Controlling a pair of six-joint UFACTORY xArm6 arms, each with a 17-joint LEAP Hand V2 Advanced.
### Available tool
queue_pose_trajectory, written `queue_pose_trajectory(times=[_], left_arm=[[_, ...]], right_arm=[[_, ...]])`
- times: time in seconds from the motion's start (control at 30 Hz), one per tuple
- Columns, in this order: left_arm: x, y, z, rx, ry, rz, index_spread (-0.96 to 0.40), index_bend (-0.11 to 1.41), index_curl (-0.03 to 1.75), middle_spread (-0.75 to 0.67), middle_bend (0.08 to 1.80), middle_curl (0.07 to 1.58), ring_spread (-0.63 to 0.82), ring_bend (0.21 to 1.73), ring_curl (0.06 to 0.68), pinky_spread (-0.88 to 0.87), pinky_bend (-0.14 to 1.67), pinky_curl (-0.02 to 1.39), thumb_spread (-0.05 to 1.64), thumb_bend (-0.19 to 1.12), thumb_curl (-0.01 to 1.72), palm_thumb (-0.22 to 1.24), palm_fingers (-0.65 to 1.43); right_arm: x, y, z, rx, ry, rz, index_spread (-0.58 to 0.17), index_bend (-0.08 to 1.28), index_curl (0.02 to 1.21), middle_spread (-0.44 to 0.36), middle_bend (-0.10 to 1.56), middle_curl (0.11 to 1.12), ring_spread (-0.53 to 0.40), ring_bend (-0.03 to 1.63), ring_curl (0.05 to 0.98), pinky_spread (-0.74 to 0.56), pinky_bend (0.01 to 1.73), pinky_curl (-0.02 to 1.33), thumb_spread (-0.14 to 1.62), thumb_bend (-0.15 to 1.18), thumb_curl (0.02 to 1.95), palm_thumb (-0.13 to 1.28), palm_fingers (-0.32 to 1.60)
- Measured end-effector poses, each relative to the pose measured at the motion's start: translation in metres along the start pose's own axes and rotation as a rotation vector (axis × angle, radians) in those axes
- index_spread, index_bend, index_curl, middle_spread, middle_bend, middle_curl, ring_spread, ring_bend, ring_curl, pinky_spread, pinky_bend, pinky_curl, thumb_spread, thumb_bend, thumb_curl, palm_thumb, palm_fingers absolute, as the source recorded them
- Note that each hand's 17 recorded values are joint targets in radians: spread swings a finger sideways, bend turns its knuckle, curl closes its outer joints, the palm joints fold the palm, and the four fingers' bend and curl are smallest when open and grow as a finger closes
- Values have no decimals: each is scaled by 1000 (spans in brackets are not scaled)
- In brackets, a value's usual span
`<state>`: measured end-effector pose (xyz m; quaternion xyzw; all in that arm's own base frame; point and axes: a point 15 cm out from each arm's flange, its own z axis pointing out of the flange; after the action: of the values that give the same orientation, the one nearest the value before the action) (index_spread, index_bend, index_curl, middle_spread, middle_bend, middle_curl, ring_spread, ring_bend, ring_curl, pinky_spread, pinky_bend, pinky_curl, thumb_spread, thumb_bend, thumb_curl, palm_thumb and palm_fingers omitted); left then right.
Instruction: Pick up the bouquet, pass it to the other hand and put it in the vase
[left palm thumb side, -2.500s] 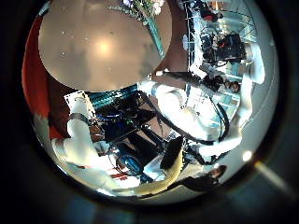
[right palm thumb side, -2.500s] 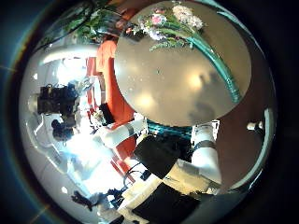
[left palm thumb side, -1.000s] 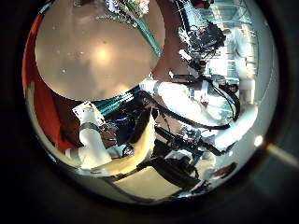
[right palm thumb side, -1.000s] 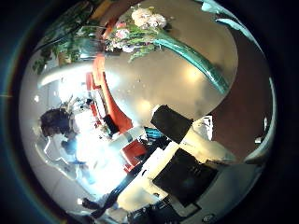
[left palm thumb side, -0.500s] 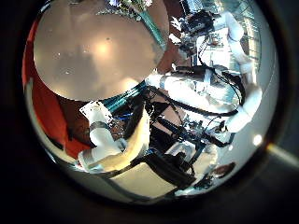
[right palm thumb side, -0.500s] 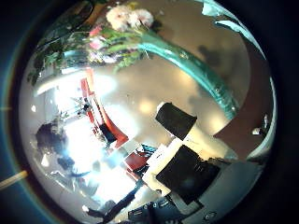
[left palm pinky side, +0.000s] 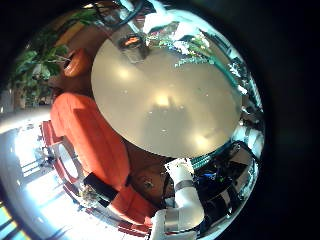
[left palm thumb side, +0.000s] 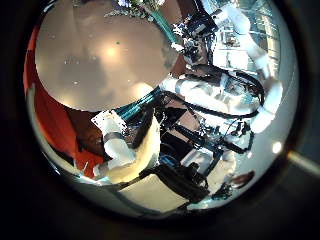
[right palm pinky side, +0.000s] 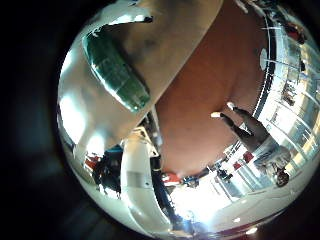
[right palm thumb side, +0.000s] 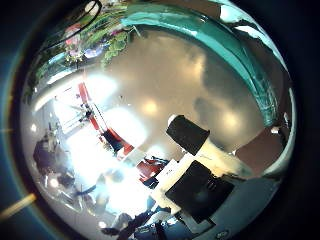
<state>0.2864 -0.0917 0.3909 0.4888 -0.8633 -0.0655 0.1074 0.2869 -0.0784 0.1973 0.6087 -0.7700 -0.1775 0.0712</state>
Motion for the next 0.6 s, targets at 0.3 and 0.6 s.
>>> queue_pose_trajectory(times=[0.3, 0.6], left_arm=[[-2, 1, 3, -15, -2, 3, -10, 256, 432, 374, 190, 318, 541, 393, 192, 499, 172, 228, 1146, -20, 289, 269, 179], [-3, 4, -1, -15, -8, -2, -10, 255, 435, 378, 188, 319, 541, 392, 195, 499, 174, 226, 1147, -19, 295, 278, 178]], right_arm=[[8, -10, 11, 3, -2, 47, -226, 176, 339, -102, 570, 515, -165, 1000, 332, 153, 799, 124, 1069, -25, 380, 483, 391], [11, -20, 25, -14, -5, 58, -226, 177, 352, -109, 590, 527, -184, 1029, 341, 117, 829, 97, 1071, -22, 379, 488, 403]])
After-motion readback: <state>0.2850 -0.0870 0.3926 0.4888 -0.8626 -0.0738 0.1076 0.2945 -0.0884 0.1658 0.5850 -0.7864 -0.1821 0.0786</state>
